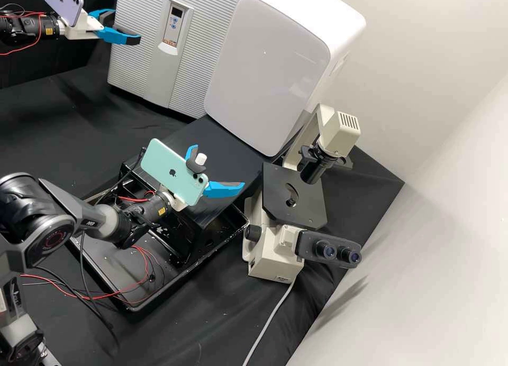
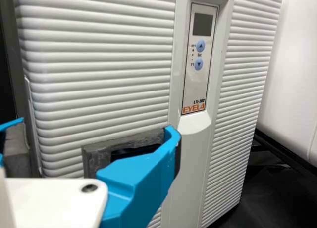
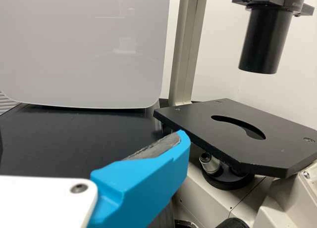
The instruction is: Open the incubator door
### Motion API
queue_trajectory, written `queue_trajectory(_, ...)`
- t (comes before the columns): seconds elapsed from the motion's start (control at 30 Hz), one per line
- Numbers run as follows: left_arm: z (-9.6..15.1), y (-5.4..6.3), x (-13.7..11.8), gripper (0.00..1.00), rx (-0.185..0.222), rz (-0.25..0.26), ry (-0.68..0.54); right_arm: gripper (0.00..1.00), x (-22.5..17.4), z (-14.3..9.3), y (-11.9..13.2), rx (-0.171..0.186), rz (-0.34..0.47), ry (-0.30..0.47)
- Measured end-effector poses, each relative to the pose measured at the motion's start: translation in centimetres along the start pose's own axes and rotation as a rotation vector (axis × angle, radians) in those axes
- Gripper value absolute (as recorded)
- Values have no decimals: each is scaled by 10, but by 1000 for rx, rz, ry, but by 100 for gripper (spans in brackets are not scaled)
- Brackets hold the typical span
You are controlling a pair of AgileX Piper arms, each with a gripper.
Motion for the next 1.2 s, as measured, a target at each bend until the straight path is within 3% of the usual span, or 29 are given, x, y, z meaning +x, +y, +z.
queue_trajectory(0.43, 0, -2, -1, 0, -6, -5, 4, 100, 0, 0, 0, 0, 0, 0)
queue_trajectory(1.2, -3, -2, -3, 0, -66, 8, 35, 100, 0, 0, 0, 0, 0, 0)
